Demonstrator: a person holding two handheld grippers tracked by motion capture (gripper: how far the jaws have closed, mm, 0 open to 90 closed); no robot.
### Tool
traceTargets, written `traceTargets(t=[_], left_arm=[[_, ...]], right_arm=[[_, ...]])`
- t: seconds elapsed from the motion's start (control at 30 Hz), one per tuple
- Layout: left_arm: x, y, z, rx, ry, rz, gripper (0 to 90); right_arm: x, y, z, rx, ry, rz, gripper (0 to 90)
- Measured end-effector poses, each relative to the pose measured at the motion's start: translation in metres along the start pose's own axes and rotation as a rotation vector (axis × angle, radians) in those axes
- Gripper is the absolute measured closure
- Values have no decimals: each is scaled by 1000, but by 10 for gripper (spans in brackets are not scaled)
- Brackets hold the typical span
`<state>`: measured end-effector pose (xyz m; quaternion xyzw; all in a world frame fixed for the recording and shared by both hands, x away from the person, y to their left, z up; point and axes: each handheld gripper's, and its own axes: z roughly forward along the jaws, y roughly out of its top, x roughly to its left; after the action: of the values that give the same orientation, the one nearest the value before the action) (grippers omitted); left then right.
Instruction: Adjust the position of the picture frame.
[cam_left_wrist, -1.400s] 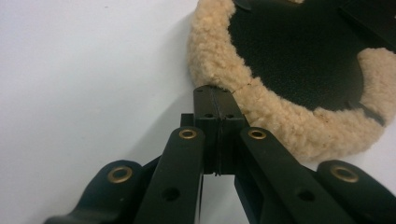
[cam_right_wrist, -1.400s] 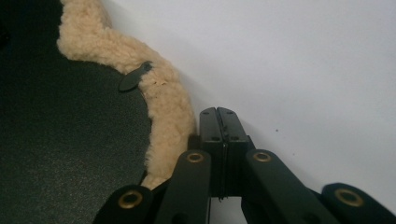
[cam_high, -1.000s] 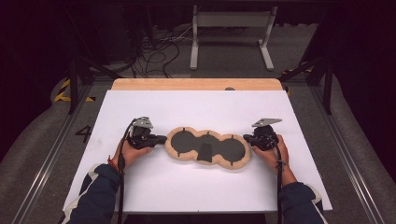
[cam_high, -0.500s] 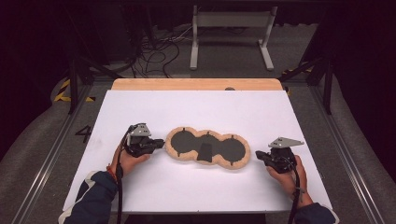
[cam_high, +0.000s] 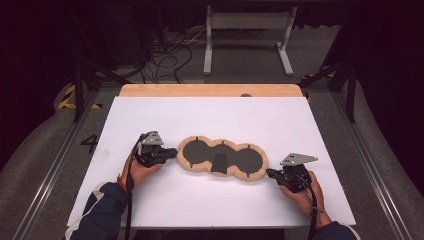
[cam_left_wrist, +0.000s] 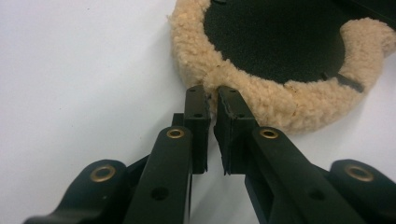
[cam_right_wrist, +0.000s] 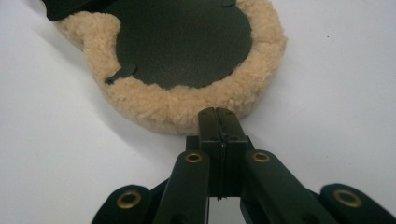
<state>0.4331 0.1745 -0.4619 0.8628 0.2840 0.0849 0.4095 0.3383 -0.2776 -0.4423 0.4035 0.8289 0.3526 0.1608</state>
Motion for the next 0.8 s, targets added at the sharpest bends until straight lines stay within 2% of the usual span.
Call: traceTargets(t=[0.23,0.27,0.3,0.33,0.4,0.43,0.47,0.6,0.7,0.8], left_arm=[[0,0,-1,1,-8,5,838],[0,0,-1,2,-5,5,834],[0,0,-1,2,-3,5,830],[0,0,-1,-2,-2,0,827],[0,-1,0,1,4,-9,827],[2,0,1,5,7,3,827],[2,0,2,5,6,-8,828],[1,0,2,8,8,-2,837],[3,-1,2,9,-16,12,850],[3,-2,2,4,-49,6,878]], right_arm=[[0,1,2,8,10,9,900],[-1,2,2,22,16,11,900],[-1,4,2,61,36,13,900],[1,7,0,97,81,-21,900],[5,8,0,108,53,-37,900],[6,8,2,110,58,-38,900],[7,7,4,117,68,-30,900],[9,6,8,123,70,-33,900],[7,5,9,108,63,-30,900],[4,4,10,89,42,6,900]])
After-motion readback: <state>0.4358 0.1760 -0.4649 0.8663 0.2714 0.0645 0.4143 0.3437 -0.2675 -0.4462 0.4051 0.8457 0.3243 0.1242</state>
